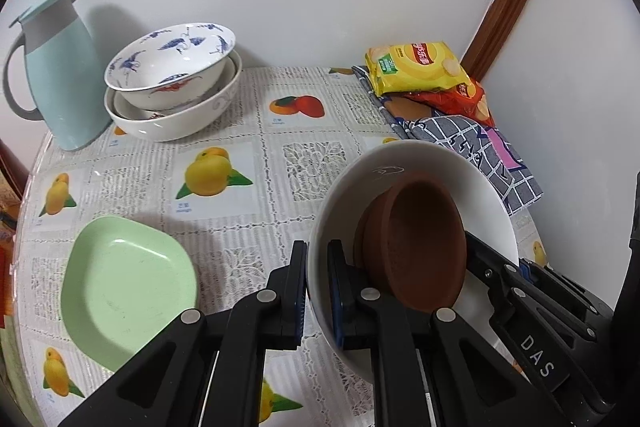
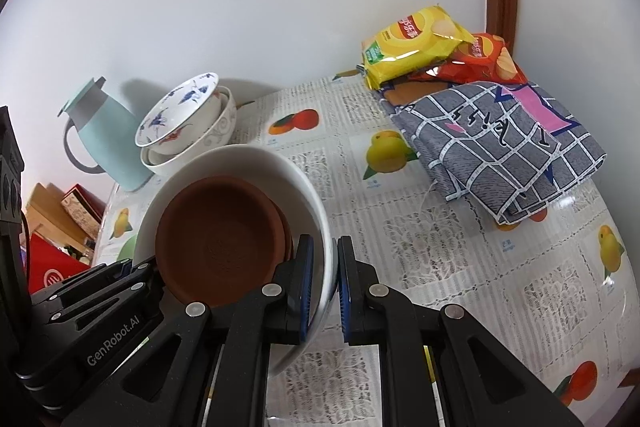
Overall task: Organize plates and bowls
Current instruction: 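Lift the white bowl with both grippers and carry it over the green plate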
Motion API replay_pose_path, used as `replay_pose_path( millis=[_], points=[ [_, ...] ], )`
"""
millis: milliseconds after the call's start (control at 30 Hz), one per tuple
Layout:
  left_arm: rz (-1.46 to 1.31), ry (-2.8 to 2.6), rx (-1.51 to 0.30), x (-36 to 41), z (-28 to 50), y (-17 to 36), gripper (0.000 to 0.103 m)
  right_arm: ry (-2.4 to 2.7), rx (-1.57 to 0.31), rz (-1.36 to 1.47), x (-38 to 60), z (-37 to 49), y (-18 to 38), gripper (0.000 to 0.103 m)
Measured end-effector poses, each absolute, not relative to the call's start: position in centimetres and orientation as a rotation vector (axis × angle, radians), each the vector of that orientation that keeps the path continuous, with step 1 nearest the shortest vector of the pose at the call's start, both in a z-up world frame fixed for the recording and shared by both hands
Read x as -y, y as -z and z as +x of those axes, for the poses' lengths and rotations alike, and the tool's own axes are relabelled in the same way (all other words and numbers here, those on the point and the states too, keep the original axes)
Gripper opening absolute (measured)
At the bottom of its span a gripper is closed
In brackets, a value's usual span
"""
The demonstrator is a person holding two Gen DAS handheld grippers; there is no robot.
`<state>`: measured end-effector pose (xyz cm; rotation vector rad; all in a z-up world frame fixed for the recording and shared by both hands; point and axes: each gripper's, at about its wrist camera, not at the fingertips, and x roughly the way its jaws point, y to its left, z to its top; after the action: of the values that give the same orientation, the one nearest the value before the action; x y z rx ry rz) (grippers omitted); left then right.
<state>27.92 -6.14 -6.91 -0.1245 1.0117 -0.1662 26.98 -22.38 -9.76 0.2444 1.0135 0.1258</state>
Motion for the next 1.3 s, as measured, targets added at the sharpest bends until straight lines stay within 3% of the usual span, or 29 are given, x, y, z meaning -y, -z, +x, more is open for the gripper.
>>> replay_pose_path(
  millis=[1300],
  points=[
    [-0.184,0.036,-0.965,-3.7,25.3,5.0,0.01,-0.273,-0.98,0.167,12.4,26.6,7.3,0.012]
  ],
)
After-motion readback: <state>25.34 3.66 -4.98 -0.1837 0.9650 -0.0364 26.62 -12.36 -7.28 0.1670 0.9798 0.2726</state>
